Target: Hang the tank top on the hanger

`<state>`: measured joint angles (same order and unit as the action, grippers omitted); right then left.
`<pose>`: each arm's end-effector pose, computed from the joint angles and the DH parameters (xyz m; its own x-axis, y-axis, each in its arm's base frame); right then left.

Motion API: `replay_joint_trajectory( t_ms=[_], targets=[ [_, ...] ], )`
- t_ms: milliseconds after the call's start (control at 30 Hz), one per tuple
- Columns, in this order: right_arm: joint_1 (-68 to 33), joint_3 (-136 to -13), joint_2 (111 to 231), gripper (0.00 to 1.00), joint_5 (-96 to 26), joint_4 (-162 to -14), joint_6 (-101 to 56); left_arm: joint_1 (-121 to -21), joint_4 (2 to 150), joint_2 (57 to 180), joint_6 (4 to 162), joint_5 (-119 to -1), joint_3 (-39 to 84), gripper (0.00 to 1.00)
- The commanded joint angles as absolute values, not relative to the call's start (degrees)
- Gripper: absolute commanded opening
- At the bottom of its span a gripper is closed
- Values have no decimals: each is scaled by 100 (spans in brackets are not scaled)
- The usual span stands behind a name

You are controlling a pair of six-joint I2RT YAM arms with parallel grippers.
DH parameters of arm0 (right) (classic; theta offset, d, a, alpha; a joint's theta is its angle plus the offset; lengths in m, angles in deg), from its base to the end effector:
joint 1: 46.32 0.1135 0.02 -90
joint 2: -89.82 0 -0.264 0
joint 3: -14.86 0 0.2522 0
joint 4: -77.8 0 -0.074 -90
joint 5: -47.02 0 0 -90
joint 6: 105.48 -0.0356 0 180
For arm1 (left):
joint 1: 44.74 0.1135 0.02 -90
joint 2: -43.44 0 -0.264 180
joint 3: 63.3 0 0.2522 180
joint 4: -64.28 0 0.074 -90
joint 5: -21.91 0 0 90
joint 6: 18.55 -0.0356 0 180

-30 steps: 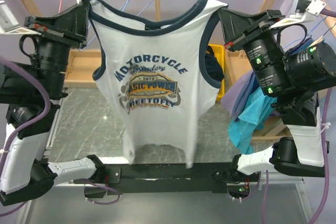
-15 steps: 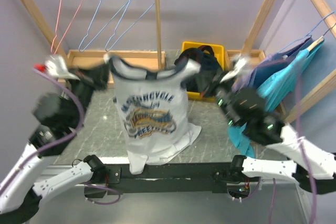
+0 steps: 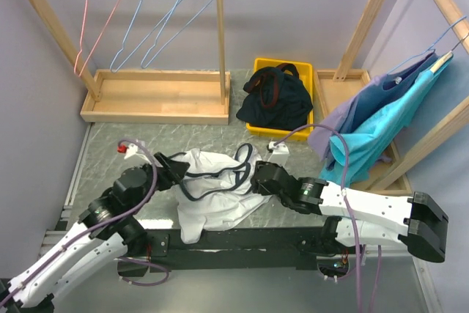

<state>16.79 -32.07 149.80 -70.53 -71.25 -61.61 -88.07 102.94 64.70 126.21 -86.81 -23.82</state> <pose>0.1095 0.1794 0.2118 -0.6793 0.0736 -0.7301 -0.2172 0.9302 0.2959 0.0911 -0.0702 0.2505 -0.4987 -0.5930 -0.6322 0.0413 0.7123 -0.7006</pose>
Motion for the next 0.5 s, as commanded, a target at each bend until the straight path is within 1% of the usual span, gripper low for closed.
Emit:
replay_joint_trajectory(
  t_ms=[0,33,133,200,233,333,467],
  targets=[
    [1766,-3616,14844,56,-7268,-7104,-6470,-8816,10405,6286,12331,-8603,-1502,72],
    [1766,-3695,14774,65,-7312,-6938,-6478,-8816,10423,6321,12087,-8533,-1378,71],
    [1784,-3975,14695,72,-7514,-6570,-6408,-8816,10423,6523,11682,-8427,-772,70],
    [1784,-4247,14721,76,-7593,-6402,-6329,-8816,10441,6707,11514,-8497,-159,65],
    [1784,-4336,14721,80,-7611,-6270,-6259,-8816,10458,6935,11382,-8697,106,65],
    [1810,-4705,14808,85,-7559,-6138,-6023,-8816,10319,7470,11023,-9102,1152,78],
    [1828,-5276,15238,87,-7470,-5839,-5881,-8816,9721,8245,10170,-9619,2346,79]
  ],
)
